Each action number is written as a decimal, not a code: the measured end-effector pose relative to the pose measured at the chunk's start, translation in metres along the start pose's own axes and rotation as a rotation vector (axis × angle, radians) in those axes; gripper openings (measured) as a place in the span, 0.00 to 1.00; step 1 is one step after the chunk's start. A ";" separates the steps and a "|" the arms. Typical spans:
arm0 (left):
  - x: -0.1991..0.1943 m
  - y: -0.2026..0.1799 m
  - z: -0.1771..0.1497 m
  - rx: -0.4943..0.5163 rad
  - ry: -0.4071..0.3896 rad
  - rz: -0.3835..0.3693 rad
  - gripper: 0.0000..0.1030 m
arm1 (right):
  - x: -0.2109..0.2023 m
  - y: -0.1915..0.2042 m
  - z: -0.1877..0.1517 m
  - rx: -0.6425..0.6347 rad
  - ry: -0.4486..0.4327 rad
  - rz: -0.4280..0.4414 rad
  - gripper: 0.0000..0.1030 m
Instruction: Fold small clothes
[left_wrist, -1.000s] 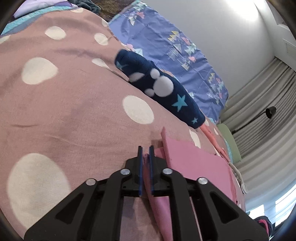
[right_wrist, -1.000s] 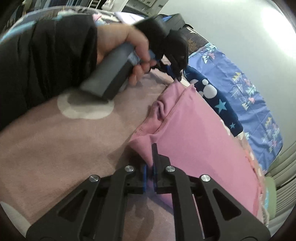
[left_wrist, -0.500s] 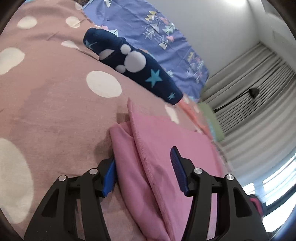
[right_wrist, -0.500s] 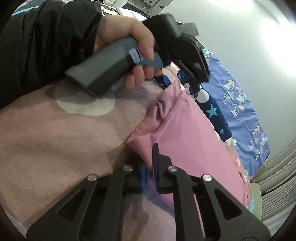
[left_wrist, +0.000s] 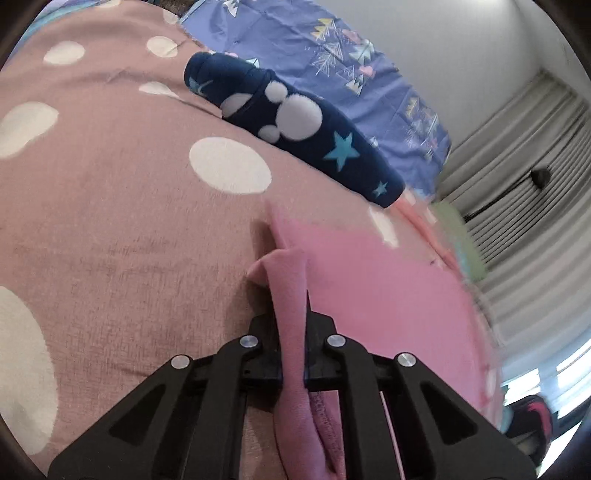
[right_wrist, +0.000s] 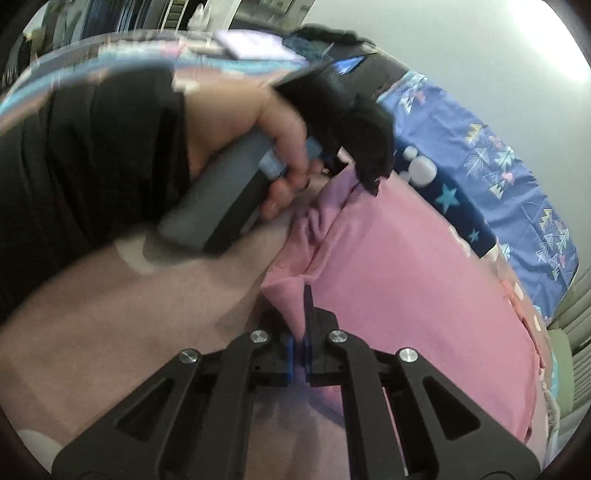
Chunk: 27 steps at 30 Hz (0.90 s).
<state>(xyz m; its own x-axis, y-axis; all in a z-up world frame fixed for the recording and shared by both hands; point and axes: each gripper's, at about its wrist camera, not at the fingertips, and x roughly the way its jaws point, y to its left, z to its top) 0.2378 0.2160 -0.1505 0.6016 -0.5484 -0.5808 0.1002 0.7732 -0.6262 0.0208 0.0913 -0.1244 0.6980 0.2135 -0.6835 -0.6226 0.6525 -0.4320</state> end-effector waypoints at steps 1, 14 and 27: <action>-0.004 -0.001 0.000 0.008 -0.016 0.002 0.07 | -0.004 0.000 0.001 0.000 -0.018 -0.003 0.05; 0.007 0.001 0.005 -0.015 0.034 -0.036 0.19 | 0.004 0.014 0.005 -0.042 0.019 -0.061 0.05; -0.007 -0.066 0.020 0.046 0.005 -0.001 0.08 | -0.058 -0.080 -0.011 0.348 -0.153 0.017 0.04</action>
<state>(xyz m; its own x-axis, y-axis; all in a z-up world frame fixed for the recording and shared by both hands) 0.2426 0.1750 -0.0945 0.5979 -0.5504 -0.5827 0.1368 0.7864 -0.6024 0.0267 0.0187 -0.0566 0.7497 0.3150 -0.5820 -0.4953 0.8504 -0.1777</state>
